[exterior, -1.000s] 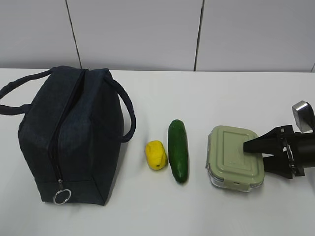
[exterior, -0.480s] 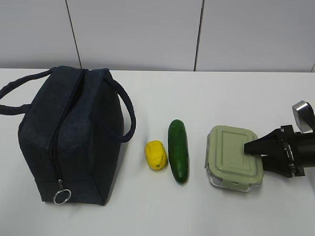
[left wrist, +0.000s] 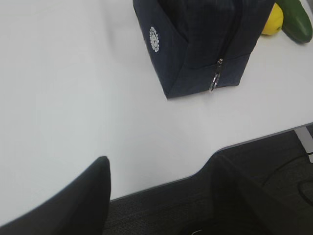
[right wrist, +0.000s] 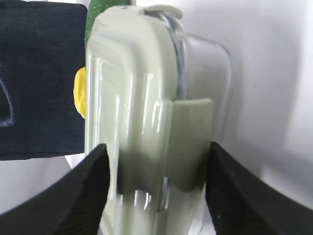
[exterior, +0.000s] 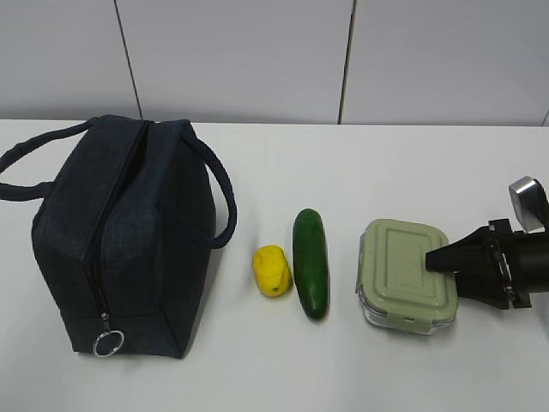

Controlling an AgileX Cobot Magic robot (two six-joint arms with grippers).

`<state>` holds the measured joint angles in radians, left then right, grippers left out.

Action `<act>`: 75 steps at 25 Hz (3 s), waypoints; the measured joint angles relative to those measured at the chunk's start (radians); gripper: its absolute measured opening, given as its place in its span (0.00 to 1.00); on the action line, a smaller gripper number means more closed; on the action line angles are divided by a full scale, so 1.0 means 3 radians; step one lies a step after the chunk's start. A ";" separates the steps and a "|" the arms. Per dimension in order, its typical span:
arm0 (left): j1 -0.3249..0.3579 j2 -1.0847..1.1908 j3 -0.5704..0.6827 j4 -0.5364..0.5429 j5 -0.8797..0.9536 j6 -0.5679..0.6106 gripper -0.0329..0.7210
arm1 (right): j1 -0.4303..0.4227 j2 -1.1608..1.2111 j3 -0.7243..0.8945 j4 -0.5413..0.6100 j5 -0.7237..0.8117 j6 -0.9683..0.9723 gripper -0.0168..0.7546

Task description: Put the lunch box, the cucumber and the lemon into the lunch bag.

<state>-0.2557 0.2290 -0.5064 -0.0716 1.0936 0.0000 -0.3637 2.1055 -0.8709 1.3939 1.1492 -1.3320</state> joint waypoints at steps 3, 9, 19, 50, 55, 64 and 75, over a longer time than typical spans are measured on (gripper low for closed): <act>0.0000 0.0000 0.0000 0.0000 0.0000 0.0000 0.64 | 0.0000 0.0003 0.0000 0.0000 0.0000 0.0000 0.62; 0.0000 0.0000 0.0000 0.0000 0.0000 0.0000 0.64 | 0.0000 0.0003 0.0000 0.0000 0.0000 -0.0006 0.62; 0.0000 0.0000 0.0000 0.0000 0.0000 0.0000 0.64 | 0.0000 0.0003 0.0000 0.0000 0.0000 -0.0013 0.62; 0.0000 0.0000 0.0000 0.0000 0.0000 0.0000 0.64 | 0.0000 0.0011 0.0000 0.0000 -0.0006 -0.0006 0.51; 0.0000 0.0000 0.0000 0.0000 0.0000 0.0000 0.64 | 0.0000 0.0011 0.0000 0.0000 -0.0006 0.0085 0.51; 0.0000 0.0000 0.0000 0.0000 0.0000 0.0000 0.64 | 0.0000 0.0011 -0.0006 -0.0019 -0.0006 0.0185 0.51; 0.0000 0.0000 0.0000 0.0000 0.0000 0.0000 0.64 | 0.0000 0.0011 -0.0006 -0.0019 -0.0006 0.0238 0.50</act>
<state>-0.2557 0.2290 -0.5064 -0.0716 1.0936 0.0000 -0.3637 2.1088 -0.8726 1.3882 1.1473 -1.2605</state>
